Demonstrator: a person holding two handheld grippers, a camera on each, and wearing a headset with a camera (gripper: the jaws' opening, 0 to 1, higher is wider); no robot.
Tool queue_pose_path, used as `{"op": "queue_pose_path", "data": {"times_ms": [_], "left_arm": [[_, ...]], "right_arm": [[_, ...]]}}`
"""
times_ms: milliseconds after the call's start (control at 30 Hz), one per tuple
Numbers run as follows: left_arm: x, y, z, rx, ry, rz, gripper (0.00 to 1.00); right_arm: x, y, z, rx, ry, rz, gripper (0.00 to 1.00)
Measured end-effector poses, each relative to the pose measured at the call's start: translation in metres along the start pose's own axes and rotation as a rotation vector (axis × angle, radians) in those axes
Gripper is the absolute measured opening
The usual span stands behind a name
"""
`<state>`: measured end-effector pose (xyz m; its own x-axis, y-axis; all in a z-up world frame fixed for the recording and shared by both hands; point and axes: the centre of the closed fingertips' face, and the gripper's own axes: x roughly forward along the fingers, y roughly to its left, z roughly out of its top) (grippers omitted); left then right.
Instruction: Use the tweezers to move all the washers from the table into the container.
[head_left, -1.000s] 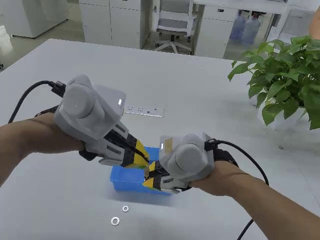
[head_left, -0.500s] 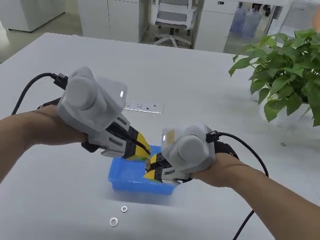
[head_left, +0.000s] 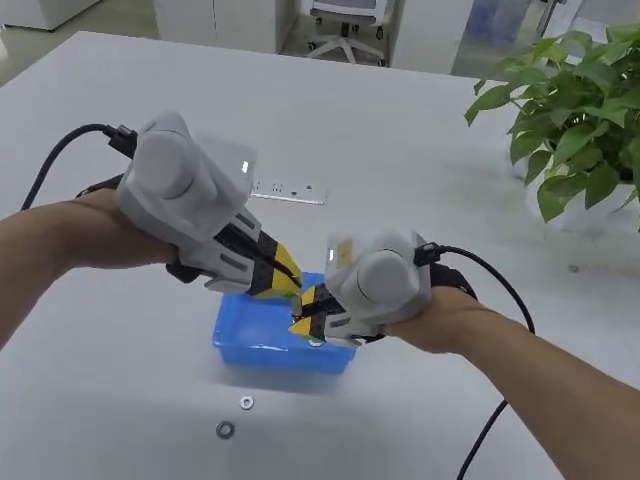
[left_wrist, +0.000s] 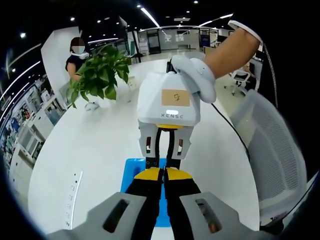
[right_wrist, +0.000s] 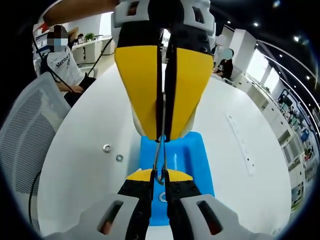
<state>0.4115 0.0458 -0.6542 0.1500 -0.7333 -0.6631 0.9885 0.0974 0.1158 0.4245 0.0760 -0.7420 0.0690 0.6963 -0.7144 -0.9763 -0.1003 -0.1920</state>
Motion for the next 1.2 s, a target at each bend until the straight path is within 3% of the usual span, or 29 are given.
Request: {"op": "queue_pose_path", "data": {"times_ms": [633,1200], "left_arm": [[0.023,0.018,-0.028,-0.033,0.016,-0.033,0.05],[0.034,0.027,-0.043,-0.052,0.018,-0.038,0.05]], "right_arm": [[0.027,-0.010,-0.024,0.032,0.000,0.040,0.10],[0.041,-0.016,-0.036,0.030,0.010,0.051,0.10]]}}
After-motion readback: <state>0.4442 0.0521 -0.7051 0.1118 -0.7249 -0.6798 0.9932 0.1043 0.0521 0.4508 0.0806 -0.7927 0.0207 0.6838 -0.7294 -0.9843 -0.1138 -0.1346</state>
